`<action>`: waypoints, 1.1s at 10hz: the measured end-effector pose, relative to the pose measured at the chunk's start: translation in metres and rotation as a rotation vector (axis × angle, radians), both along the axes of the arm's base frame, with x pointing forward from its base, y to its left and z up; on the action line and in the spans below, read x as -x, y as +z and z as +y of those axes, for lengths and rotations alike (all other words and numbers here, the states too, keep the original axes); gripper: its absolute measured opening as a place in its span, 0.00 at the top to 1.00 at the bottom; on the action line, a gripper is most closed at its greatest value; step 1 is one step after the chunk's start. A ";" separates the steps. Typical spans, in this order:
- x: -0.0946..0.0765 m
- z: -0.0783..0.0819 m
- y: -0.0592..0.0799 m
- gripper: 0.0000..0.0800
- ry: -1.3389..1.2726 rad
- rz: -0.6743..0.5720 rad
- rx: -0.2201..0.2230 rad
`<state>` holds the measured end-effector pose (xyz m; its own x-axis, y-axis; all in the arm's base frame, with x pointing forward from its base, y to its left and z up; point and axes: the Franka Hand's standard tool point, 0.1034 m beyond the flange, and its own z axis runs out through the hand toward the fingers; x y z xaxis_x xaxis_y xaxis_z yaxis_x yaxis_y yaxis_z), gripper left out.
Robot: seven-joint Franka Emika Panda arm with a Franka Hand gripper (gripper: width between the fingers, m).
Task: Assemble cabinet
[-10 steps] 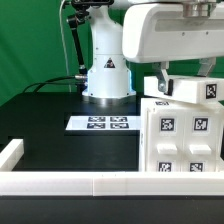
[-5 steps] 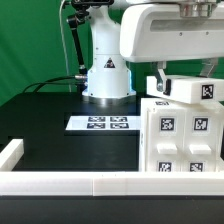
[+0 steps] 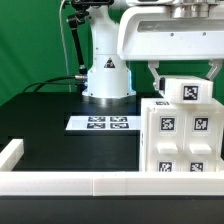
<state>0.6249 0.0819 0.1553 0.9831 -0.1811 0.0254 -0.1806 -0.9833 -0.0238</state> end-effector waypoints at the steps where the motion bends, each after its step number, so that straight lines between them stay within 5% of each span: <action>1: 0.001 0.001 0.000 0.30 -0.104 0.003 -0.005; 11: 0.000 0.003 0.000 0.30 -0.966 0.011 -0.038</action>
Offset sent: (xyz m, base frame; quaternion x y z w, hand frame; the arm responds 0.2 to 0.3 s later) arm -0.0095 -0.0021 -0.0008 0.0003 0.0102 0.2853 0.9584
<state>0.6246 0.0848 0.1552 0.4096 -0.9123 -0.0055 -0.9114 -0.4089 -0.0456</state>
